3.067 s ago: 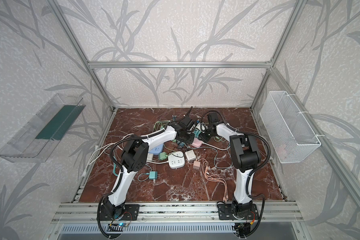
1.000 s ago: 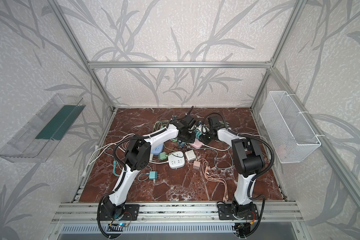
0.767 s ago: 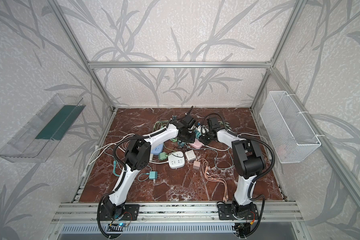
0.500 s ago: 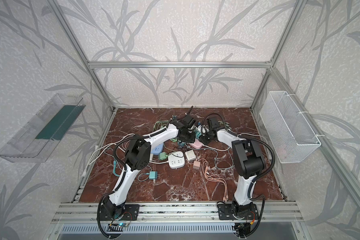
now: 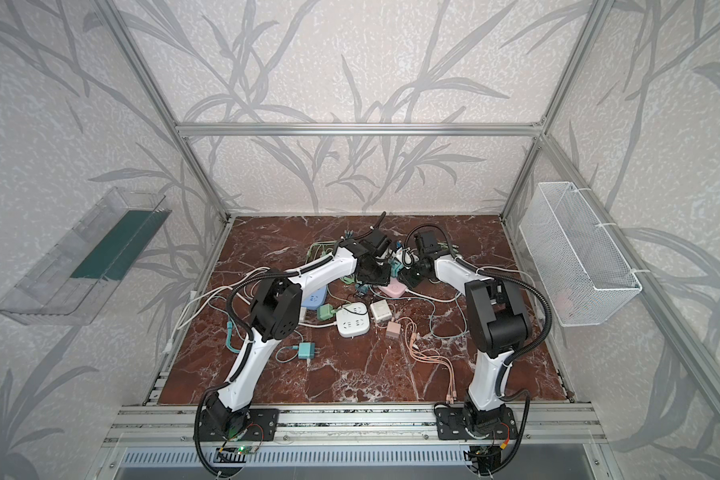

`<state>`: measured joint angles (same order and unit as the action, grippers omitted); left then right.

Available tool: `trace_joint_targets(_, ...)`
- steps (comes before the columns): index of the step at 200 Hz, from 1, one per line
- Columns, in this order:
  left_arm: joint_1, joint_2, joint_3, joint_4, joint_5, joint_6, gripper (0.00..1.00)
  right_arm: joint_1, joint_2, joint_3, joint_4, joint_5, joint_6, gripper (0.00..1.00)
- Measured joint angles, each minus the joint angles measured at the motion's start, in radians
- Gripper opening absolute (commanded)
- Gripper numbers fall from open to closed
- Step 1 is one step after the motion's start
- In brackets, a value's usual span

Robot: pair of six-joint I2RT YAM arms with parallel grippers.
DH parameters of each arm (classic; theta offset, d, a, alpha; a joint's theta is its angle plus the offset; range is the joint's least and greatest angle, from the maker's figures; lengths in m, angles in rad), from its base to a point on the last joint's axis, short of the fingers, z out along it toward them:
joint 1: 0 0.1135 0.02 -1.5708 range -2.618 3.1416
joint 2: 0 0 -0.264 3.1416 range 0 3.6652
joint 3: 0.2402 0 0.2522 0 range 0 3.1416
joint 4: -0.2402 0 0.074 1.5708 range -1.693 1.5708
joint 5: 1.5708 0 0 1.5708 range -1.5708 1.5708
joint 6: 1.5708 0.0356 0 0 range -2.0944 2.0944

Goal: Pull the plug off the socket

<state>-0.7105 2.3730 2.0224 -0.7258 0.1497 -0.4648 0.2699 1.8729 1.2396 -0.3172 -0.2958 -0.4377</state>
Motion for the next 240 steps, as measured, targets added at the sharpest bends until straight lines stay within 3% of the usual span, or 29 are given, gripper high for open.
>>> trace_joint_targets(77, 0.002, 0.0, -0.001, 0.002, 0.006, -0.003, 0.46, -0.049, -0.082, -0.051, 0.029, -0.106, 0.087, 0.14)
trace_joint_targets(118, 0.003, -0.006, -0.016, 0.018, 0.007, -0.007, 0.47, -0.068, -0.108, -0.088, 0.036, -0.108, 0.139, 0.15)
trace_joint_targets(197, 0.003, -0.025, -0.056, 0.058, 0.007, -0.011, 0.47, -0.116, -0.153, -0.132, -0.041, 0.082, 0.218, 0.16)
trace_joint_targets(240, 0.003, -0.028, -0.062, 0.065, 0.007, -0.011, 0.47, -0.121, -0.171, -0.132, -0.091, 0.117, 0.257, 0.16)
